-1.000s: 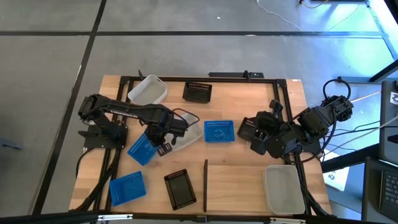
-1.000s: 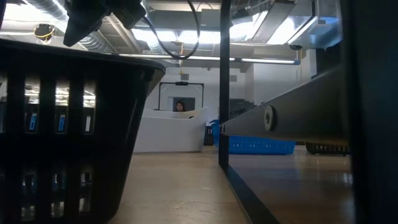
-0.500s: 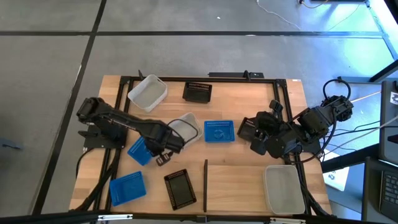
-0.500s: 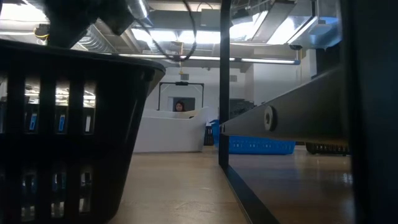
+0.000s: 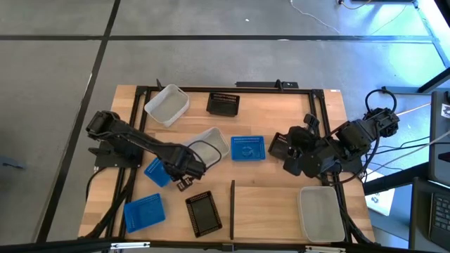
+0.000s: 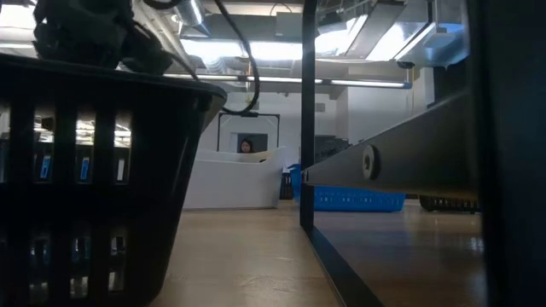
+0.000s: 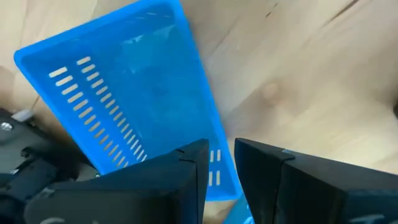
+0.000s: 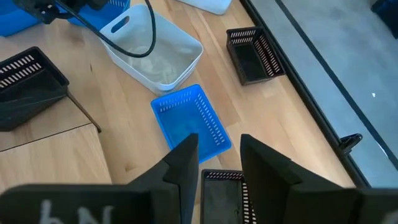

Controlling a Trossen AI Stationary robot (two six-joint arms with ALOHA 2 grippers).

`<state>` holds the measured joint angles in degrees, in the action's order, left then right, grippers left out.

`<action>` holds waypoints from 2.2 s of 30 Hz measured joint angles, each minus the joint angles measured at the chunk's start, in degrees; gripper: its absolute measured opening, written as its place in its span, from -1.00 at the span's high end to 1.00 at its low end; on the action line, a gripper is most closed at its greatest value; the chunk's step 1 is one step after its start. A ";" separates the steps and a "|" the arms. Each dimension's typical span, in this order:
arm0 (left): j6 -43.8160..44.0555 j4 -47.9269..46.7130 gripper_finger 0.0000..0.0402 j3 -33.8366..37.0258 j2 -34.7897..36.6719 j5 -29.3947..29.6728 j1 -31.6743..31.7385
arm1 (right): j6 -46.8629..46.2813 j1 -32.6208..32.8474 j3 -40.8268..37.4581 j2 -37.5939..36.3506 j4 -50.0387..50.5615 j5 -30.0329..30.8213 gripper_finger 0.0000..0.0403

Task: Stack baskets on shelf by color
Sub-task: Put the middle blue bin on the shelf

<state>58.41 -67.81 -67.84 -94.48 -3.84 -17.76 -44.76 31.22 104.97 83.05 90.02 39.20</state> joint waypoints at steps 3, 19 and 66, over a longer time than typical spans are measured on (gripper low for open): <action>0.00 2.38 0.65 1.37 0.00 0.00 0.00 | -0.01 0.00 0.00 0.00 0.00 -0.03 0.42; -0.02 2.98 0.65 3.33 0.00 0.47 0.00 | -0.15 0.00 0.00 0.00 -0.20 -0.39 0.42; 1.32 10.95 0.65 10.86 -0.04 4.20 0.00 | 0.16 0.00 0.00 0.00 -0.20 -1.77 0.42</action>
<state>59.73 -56.86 -56.99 -94.52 0.36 -17.76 -44.60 31.22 104.97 83.05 89.82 37.43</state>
